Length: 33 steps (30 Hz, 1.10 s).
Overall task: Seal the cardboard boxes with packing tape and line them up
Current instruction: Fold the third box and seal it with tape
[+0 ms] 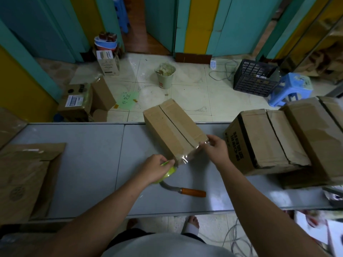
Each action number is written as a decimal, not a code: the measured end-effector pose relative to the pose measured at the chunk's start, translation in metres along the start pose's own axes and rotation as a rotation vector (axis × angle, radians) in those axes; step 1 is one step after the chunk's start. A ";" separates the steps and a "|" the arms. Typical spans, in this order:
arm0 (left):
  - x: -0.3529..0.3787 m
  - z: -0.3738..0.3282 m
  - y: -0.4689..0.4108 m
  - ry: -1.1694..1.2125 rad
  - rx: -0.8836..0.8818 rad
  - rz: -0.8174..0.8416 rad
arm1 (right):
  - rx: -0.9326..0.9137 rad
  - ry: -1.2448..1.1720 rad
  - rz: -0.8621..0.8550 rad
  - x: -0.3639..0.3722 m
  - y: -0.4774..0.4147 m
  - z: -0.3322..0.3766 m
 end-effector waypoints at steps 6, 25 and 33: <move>0.000 -0.004 0.003 0.214 -0.015 -0.039 | 0.134 -0.069 -0.006 0.009 -0.036 0.004; 0.001 -0.005 -0.006 0.067 0.168 -0.101 | 0.144 -0.023 -0.065 0.017 -0.028 -0.001; 0.003 -0.008 -0.013 0.116 0.144 0.003 | -0.079 0.340 -0.061 0.021 0.087 -0.034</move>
Point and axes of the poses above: each hand's wrist, its own y-axis away from the middle knuckle, its own x-axis out of the palm, z = x × y, the point moved 8 cm from there along -y, towards the middle knuckle, and after that the axes turned 8 degrees about y, right-handed, at the moved point
